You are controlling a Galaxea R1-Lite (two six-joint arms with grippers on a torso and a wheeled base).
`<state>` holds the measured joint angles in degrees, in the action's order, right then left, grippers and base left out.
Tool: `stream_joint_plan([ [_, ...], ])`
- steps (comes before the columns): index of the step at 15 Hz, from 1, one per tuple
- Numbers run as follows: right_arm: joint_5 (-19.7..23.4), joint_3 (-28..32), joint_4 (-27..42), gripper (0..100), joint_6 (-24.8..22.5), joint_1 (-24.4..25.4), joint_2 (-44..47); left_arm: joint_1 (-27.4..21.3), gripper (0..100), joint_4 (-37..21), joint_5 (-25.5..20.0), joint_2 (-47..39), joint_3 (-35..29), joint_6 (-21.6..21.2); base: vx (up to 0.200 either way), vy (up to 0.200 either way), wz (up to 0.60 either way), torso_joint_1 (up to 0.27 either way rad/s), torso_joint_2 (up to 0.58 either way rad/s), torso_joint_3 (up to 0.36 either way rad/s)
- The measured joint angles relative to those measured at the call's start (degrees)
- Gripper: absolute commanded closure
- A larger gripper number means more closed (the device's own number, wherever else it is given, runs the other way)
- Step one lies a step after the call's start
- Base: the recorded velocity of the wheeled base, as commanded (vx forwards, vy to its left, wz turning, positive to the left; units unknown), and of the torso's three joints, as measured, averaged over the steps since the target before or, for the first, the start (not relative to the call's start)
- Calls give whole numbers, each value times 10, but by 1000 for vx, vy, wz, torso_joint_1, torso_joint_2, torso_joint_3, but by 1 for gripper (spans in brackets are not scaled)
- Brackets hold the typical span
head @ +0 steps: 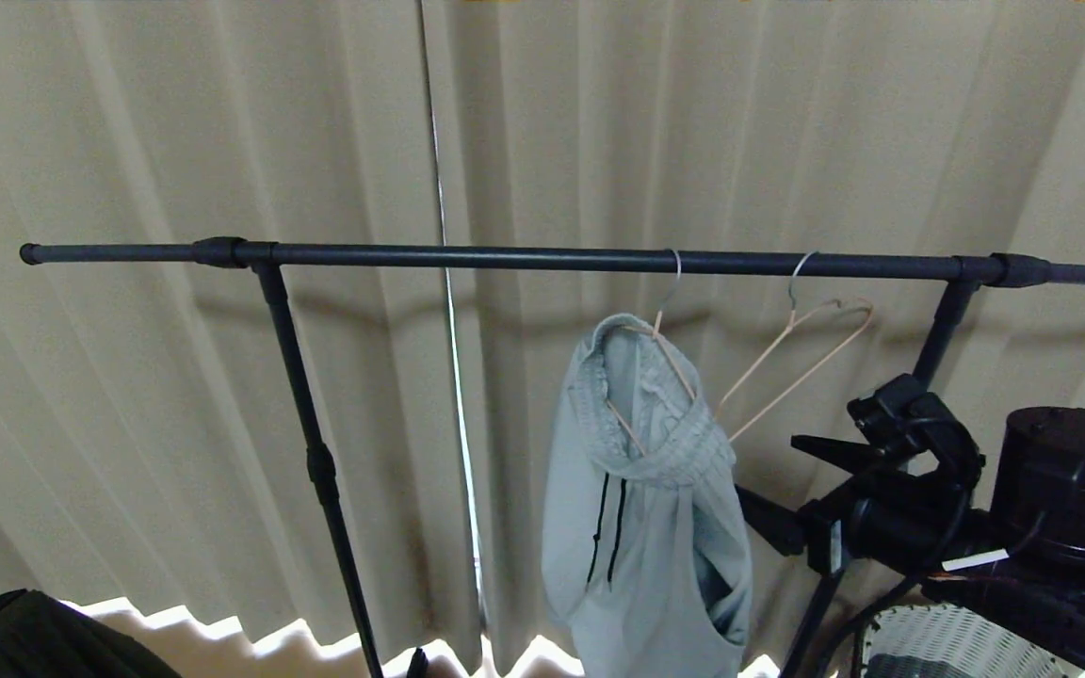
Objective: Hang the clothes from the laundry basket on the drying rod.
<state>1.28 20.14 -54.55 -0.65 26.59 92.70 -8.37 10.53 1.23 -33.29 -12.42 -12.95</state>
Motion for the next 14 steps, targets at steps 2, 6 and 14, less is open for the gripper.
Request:
stream_joint_plan([
  [2,-27,27,0,0,9,23,20,-1,100,0,0,2,0,-5,0,0,0,0,0,0],
  [6,-46,69,0,0,23,44,57,-1,100,0,0,3,2,-8,0,0,0,0,0,0],
  [14,-201,138,0,0,91,38,109,-2,100,0,0,5,5,-8,0,0,0,0,0,0],
])
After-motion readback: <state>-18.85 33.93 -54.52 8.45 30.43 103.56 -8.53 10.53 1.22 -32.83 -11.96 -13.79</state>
